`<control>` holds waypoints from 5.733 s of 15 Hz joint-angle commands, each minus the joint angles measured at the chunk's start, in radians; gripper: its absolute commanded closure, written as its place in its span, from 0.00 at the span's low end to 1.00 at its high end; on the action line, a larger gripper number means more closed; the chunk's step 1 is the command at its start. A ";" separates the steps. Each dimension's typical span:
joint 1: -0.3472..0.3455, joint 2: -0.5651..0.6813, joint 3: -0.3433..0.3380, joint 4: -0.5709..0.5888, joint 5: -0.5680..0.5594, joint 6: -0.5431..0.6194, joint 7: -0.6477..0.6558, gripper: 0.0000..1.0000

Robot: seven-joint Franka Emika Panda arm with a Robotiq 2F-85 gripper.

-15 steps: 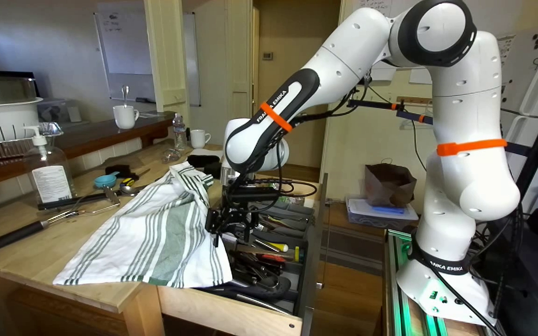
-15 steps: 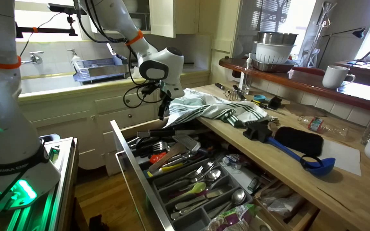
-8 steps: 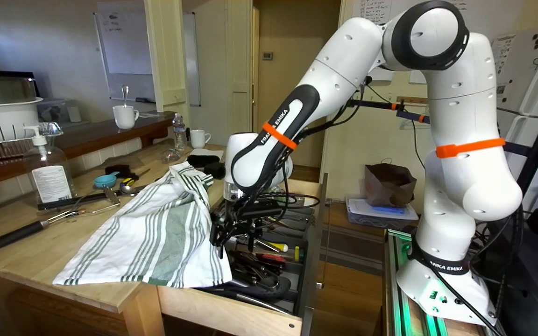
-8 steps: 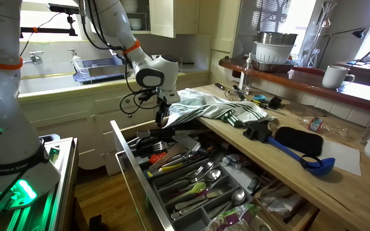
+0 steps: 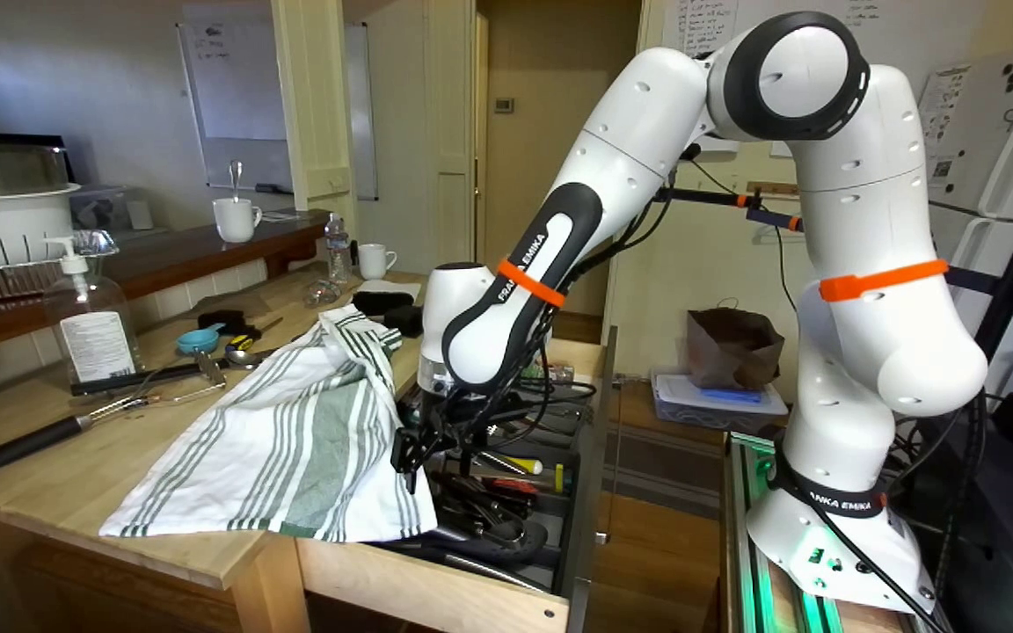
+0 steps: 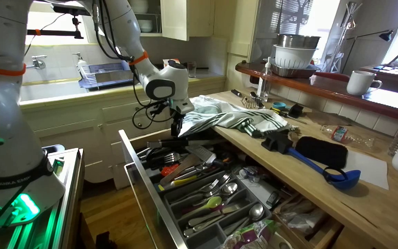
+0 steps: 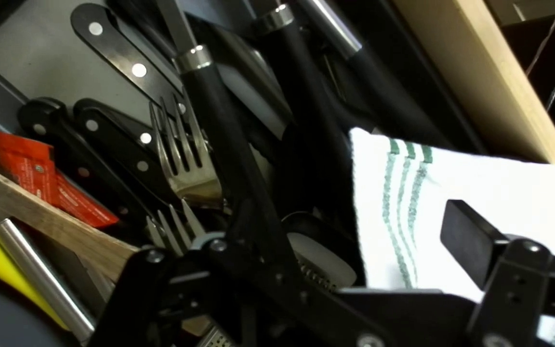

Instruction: Fold the towel in half and close the cabinet drawer

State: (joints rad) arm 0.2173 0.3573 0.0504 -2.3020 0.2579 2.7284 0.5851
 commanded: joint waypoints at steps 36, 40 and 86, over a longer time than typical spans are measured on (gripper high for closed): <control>0.001 -0.035 0.019 0.071 -0.008 0.028 -0.144 0.99; -0.093 -0.128 0.062 0.154 0.072 -0.135 -0.250 0.99; -0.081 0.034 0.042 0.770 0.021 -0.745 -0.112 0.00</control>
State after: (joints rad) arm 0.1158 0.5330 0.1243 -1.3382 0.2965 2.0442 0.4131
